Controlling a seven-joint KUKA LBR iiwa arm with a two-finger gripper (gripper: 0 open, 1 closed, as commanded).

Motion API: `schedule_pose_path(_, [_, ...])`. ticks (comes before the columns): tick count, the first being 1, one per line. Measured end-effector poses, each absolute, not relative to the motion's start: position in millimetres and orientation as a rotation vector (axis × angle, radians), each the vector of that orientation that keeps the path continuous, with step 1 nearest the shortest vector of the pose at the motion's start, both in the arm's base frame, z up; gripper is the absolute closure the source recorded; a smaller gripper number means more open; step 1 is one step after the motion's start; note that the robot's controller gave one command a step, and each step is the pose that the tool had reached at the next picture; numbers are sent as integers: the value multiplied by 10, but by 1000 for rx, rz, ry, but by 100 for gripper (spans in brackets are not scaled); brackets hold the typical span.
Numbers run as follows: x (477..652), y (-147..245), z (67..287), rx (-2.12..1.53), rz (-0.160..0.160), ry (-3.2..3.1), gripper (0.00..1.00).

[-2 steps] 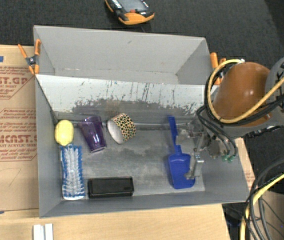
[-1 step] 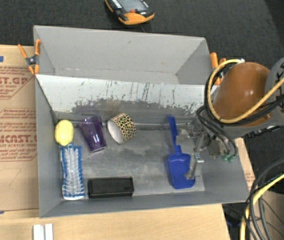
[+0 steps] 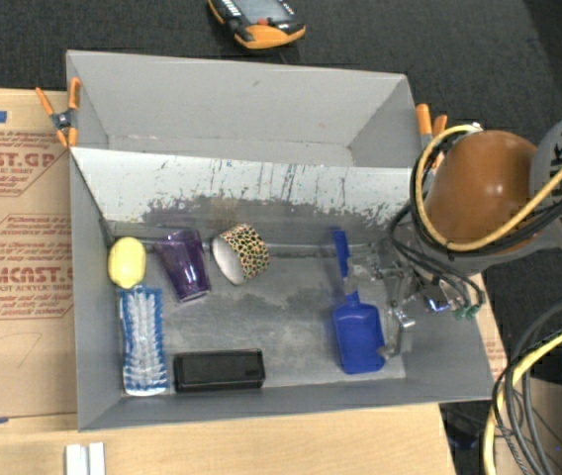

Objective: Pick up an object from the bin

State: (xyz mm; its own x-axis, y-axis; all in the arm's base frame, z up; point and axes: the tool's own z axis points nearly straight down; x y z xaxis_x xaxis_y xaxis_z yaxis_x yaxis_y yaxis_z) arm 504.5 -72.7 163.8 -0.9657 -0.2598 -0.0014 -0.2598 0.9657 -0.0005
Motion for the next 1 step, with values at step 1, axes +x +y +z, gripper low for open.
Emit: schedule_pose_path(1, [5043,-796,1500,-462,1,3106,0])
